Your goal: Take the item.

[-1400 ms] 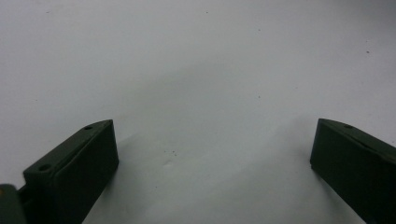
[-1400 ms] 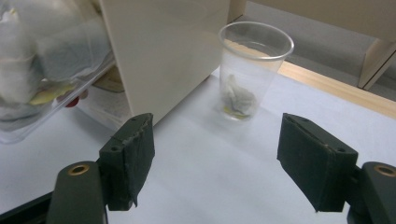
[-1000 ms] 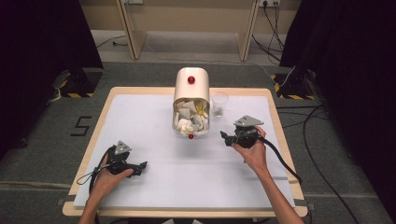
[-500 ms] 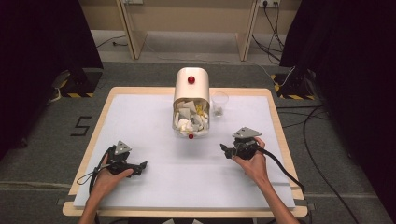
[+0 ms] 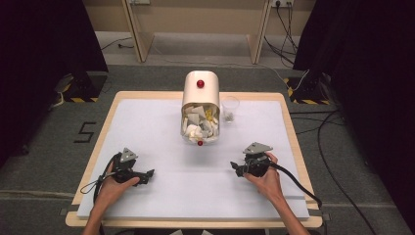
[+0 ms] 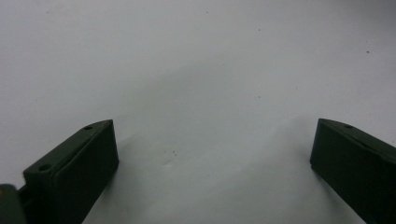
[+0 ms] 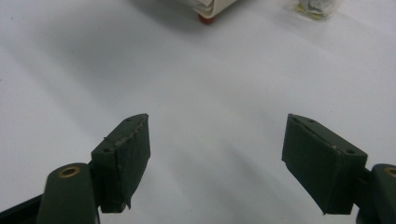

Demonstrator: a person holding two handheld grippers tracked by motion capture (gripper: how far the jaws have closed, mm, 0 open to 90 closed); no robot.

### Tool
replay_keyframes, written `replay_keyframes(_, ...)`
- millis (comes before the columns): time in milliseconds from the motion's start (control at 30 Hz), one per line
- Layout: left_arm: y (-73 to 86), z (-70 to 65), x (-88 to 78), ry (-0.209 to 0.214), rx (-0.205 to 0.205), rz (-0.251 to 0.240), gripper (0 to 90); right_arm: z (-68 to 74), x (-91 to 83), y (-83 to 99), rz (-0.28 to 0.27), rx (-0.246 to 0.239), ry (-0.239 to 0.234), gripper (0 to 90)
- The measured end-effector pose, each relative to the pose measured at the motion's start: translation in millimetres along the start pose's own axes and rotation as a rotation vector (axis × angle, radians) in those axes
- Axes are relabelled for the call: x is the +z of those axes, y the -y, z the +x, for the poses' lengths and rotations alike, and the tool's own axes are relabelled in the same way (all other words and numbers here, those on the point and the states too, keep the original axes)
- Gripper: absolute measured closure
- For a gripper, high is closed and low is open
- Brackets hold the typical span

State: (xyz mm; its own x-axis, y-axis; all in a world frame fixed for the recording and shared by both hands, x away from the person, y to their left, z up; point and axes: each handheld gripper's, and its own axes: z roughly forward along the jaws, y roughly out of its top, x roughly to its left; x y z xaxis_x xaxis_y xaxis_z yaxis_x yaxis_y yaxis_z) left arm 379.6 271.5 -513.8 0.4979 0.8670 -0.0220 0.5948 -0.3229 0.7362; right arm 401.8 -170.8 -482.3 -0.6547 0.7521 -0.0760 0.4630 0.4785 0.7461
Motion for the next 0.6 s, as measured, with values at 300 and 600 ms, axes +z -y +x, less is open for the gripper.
replay_keyframes(300, 0.0, 0.0, 0.0, 0.0, 0.0, 0.0, 0.0, 8.4, 1.4, 7.3, 0.042, -0.017, -0.018, 23.4)
replay_keyframes(600, 0.0, -0.1, 0.0, 0.0, 0.0, 0.0, 0.0, 16.4, -0.5, 16.9, 0.078, -0.02, -0.025, 22.6)
